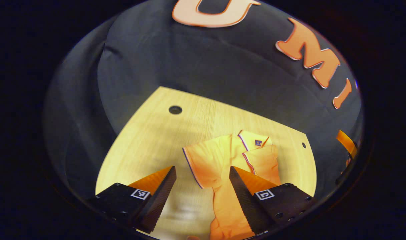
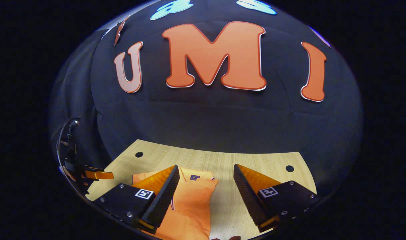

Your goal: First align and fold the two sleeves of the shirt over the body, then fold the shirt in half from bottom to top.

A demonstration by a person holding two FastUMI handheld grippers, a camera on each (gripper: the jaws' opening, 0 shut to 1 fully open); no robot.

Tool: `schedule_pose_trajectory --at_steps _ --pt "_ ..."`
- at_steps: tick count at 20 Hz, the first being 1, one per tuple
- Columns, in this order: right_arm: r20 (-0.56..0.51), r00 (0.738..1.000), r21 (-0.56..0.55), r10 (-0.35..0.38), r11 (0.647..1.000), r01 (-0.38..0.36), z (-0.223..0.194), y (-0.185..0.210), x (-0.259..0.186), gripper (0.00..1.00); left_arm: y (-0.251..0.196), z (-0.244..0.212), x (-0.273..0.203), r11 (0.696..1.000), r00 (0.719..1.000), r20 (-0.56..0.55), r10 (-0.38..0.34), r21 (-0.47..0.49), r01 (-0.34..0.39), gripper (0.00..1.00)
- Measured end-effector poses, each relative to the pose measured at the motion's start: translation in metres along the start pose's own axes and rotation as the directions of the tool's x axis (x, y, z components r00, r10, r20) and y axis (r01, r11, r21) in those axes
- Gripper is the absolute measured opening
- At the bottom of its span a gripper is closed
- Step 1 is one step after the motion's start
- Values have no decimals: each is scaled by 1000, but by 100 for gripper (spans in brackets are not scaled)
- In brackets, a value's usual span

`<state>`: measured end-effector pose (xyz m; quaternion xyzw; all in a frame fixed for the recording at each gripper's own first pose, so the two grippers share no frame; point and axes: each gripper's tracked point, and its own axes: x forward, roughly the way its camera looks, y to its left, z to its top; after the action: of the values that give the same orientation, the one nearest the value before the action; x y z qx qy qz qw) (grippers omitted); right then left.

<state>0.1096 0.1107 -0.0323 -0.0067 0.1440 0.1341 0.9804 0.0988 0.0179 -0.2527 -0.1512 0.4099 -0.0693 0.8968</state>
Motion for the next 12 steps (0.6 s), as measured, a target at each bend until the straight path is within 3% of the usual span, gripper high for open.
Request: schedule_pose_trajectory --at_steps 4,8,12 --pt "2 1000 31 -7 1000 7 -2 -28 -18 99 11 -11 57 995 986 -159 45 -76 -58 99" --pt "-33 999 66 -18 998 20 -18 -57 -28 99 33 -16 100 987 959 -238 156 0 -160 98" --pt "-69 997 109 -18 994 25 -34 -77 -32 99 40 -36 133 971 927 -295 234 17 -239 98"
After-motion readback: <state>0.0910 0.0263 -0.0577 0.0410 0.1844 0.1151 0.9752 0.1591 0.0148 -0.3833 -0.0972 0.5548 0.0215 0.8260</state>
